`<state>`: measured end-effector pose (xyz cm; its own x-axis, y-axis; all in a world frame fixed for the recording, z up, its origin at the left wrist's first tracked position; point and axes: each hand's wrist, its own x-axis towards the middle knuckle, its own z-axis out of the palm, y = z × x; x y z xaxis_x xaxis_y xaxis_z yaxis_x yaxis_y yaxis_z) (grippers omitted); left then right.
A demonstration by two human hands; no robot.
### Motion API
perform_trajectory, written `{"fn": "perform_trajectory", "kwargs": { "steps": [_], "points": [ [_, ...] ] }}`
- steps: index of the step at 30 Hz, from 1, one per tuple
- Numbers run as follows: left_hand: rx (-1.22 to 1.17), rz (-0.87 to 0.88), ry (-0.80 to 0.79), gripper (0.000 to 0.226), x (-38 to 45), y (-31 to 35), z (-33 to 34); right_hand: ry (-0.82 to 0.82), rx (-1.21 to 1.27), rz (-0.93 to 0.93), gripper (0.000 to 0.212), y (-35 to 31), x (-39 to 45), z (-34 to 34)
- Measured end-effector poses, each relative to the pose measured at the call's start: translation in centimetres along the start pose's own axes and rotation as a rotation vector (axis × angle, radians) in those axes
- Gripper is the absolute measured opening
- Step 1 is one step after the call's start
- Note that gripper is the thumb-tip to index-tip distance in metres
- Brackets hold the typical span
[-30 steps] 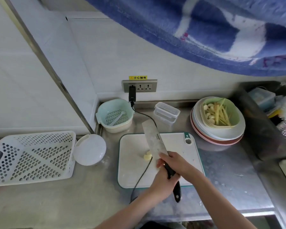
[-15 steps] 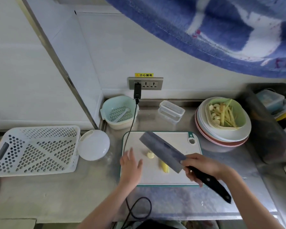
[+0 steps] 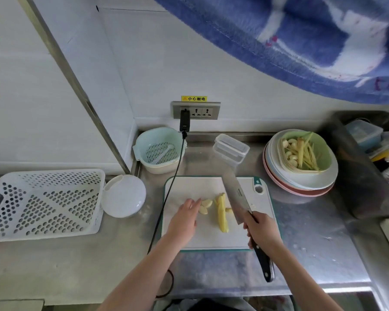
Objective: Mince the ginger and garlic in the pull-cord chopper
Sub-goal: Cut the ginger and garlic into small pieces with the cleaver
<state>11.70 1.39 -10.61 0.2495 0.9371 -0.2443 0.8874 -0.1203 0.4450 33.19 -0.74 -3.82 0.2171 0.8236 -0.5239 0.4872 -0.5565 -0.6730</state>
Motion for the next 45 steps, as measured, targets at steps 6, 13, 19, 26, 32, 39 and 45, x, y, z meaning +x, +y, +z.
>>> {"fn": "perform_trajectory", "kwargs": {
  "steps": [6,13,19,26,32,39,45],
  "points": [
    [0.039,0.019,-0.032,0.057,2.9,1.5,0.7,0.156,0.010,0.025,0.038,1.8,-0.5,-0.7],
    [-0.005,0.009,-0.012,0.028,3.2,1.2,0.7,0.263,-0.244,0.030,0.040,3.0,-0.4,1.3],
    [-0.026,-0.094,0.023,0.029,2.3,1.4,0.5,0.267,-0.324,0.023,0.038,3.6,-0.7,4.1],
    [0.013,0.087,0.162,0.029,1.8,4.0,0.8,0.273,-0.243,-0.036,0.038,4.0,-0.6,3.8],
    [-0.354,-0.271,0.056,0.038,2.4,7.7,1.7,0.356,-0.242,0.025,0.038,5.3,0.3,0.6],
    [-0.578,-0.477,0.127,0.029,3.6,9.2,2.6,0.272,-0.216,-0.005,0.036,5.9,0.4,1.3],
    [-0.737,-0.644,0.189,0.024,2.8,9.7,2.5,0.167,-0.315,-0.063,0.034,6.9,-0.4,1.1]
  ]
}}
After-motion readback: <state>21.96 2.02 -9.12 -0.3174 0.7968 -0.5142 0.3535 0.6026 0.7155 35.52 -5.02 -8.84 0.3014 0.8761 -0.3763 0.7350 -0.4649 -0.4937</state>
